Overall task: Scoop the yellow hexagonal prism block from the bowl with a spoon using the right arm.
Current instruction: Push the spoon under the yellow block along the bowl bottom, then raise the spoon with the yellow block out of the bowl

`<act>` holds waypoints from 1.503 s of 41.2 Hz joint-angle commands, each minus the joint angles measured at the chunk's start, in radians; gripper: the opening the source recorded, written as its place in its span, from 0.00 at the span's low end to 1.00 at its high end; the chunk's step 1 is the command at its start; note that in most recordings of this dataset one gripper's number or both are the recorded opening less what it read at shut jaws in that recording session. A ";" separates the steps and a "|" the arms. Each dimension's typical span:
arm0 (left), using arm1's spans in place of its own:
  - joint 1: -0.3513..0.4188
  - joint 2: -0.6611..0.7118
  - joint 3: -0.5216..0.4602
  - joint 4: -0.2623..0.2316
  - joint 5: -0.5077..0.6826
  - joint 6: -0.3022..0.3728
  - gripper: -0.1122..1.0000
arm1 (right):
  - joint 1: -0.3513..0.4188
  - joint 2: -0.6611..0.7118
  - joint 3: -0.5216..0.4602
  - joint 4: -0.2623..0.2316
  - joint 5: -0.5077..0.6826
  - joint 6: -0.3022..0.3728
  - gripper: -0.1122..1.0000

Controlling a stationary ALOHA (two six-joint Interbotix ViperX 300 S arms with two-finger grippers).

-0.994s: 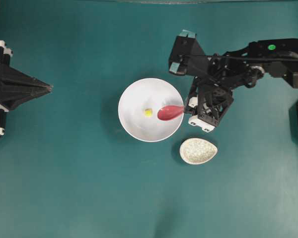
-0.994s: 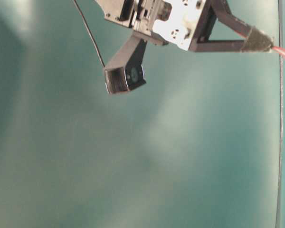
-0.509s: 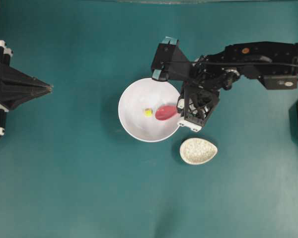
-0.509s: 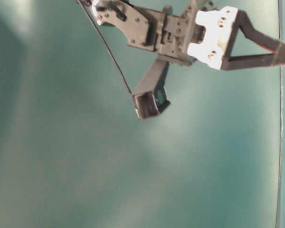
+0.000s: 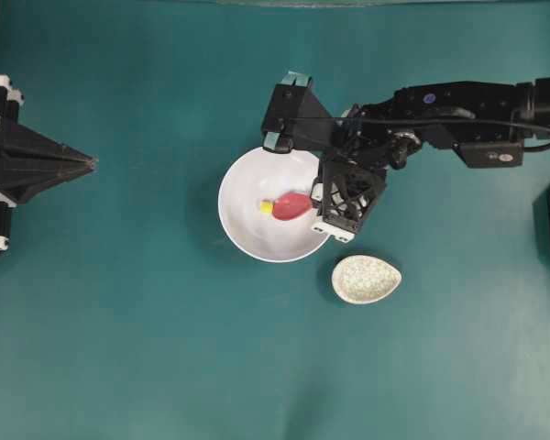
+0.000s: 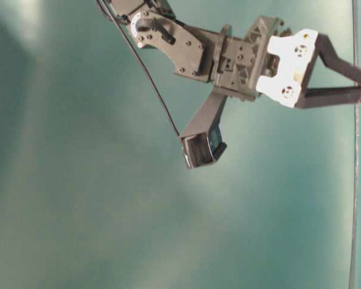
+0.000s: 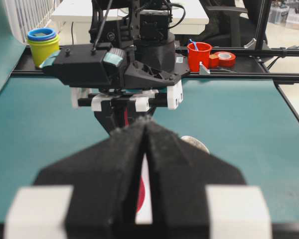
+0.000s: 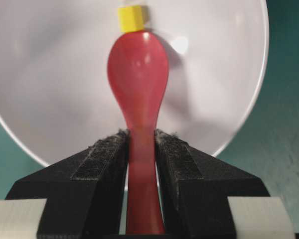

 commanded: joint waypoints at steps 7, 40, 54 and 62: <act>0.002 0.005 -0.028 0.003 -0.005 0.000 0.10 | 0.002 -0.006 -0.038 -0.002 -0.052 -0.003 0.32; 0.000 0.005 -0.028 0.003 -0.002 0.000 0.10 | 0.003 -0.008 -0.041 -0.002 -0.213 -0.005 0.32; 0.000 0.005 -0.028 0.003 0.003 0.002 0.10 | 0.023 -0.051 -0.005 -0.002 -0.261 0.003 0.32; 0.002 0.005 -0.028 0.003 0.005 0.003 0.10 | 0.034 -0.098 0.049 0.003 -0.316 0.009 0.32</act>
